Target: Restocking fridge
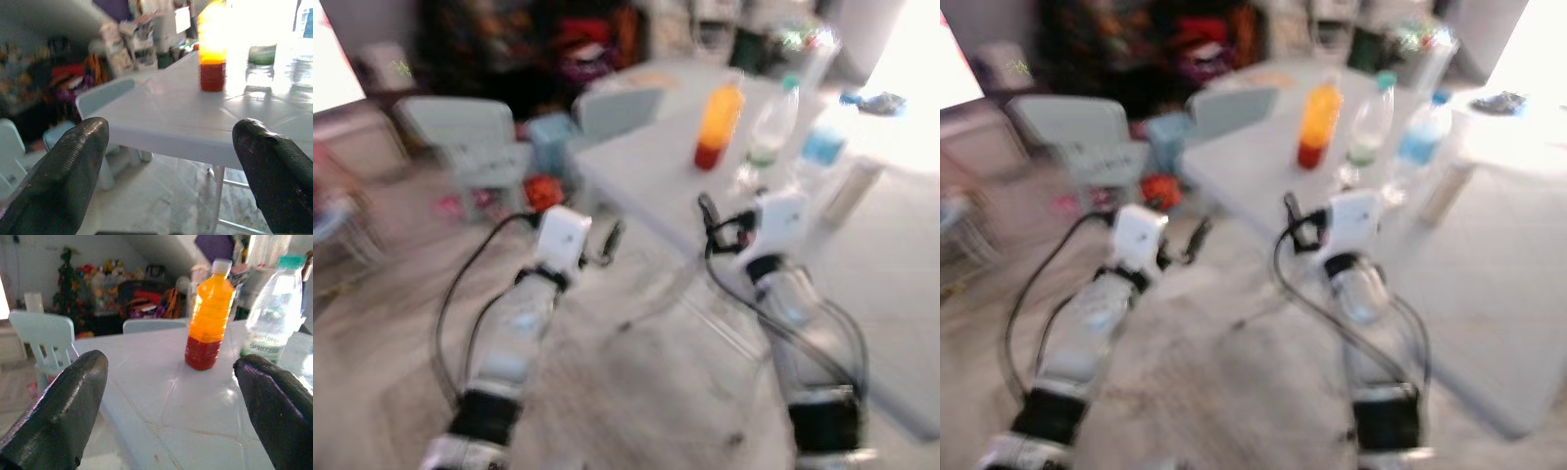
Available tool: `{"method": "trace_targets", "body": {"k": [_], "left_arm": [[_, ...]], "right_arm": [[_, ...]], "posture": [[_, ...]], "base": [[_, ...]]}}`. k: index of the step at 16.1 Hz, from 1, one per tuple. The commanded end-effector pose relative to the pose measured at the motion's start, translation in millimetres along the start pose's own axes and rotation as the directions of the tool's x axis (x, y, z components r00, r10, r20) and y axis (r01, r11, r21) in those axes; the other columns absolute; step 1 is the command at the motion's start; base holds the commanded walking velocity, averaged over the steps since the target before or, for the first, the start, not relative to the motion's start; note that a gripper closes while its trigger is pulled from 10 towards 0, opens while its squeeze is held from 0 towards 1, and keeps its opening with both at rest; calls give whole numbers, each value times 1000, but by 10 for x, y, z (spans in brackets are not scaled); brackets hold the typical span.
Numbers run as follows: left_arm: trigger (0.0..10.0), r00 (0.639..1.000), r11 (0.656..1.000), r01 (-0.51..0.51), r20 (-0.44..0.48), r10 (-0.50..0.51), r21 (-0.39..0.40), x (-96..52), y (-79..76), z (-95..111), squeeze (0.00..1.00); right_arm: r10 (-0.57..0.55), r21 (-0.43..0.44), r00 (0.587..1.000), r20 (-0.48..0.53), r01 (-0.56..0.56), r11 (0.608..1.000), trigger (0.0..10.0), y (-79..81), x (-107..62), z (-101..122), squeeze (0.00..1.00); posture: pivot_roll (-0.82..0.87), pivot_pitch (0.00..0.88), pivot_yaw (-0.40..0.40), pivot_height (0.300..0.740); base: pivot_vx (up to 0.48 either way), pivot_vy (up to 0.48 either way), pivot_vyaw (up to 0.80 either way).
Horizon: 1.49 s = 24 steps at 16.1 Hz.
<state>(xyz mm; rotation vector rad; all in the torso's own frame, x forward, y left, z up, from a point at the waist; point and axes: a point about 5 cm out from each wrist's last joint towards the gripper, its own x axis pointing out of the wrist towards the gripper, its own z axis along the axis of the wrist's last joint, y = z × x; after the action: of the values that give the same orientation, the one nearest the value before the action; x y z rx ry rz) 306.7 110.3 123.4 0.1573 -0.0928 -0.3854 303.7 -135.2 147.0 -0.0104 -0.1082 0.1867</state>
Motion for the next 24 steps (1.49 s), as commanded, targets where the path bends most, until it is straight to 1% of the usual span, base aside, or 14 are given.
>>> {"method": "trace_targets", "body": {"k": [1, 4, 8, 10, 12, 14, 16, 20, 22, 24], "left_arm": [[10000, 999, 999, 34, -7, -35, -21, 30, -72, 2, 0], [10000, 999, 999, 45, -5, -45, -9, 15, -93, -6, 0], [10000, 999, 998, 30, -15, -31, -51, 5, -98, -21, 0], [10000, 999, 999, 40, -6, -40, -21, 12, -99, -9, 0], [10000, 999, 999, 40, 27, -40, 1, 9, -91, 42, 0], [10000, 999, 1000, 22, 39, -22, -5, 17, -80, 74, 0], [10000, 999, 1000, 15, 32, -15, -19, 23, -72, 73, 0], [10000, 999, 1000, -11, 48, 11, 7, 12, -63, 87, 0], [10000, 999, 1000, -12, 40, 13, -16, 9, -94, 81, 0], [10000, 999, 999, -25, 33, 26, -49, 9, -86, 75, 0]], "right_arm": [[-19, -19, 1000, 5, 20, 1000, 10000, -88, 3, 19, 0], [-32, -25, 999, 4, 32, 999, 10000, -102, 4, 12, 0], [-32, -38, 999, 15, 33, 999, 10000, -108, 29, 41, 0], [-27, -63, 999, 29, 28, 998, 10000, -125, 58, 73, 0], [-35, -62, 999, 39, 38, 997, 10000, -149, 105, 107, 0], [-43, -65, 997, 58, 47, 997, 10000, -163, 145, 148, 0], [-43, -63, 997, 65, 47, 997, 10000, -159, 156, 159, 0], [-56, -55, 995, 77, 61, 997, 10000, -155, 145, 164, 0], [-84, -29, 994, 75, 86, 996, 10000, -156, 140, 153, 0], [-87, -15, 994, 72, 88, 996, 10000, -147, 145, 147, 0]], "posture": [[55, 0, -26, 740], [55, 0, -29, 740], [49, 0, -29, 740], [48, 7, -29, 740], [49, 13, -27, 740], [51, 15, -25, 740], [52, 17, -25, 740], [53, 22, -23, 740], [50, 20, -24, 740], [54, 22, -22, 740]], "base": [[285, 386, 0], [268, 400, 0], [66, 450, -756], [0, 480, 0], [349, 321, 0], [428, 0, 0], [428, 0, 0], [442, 0, 0], [480, 0, 0], [469, 0, 0]]}}
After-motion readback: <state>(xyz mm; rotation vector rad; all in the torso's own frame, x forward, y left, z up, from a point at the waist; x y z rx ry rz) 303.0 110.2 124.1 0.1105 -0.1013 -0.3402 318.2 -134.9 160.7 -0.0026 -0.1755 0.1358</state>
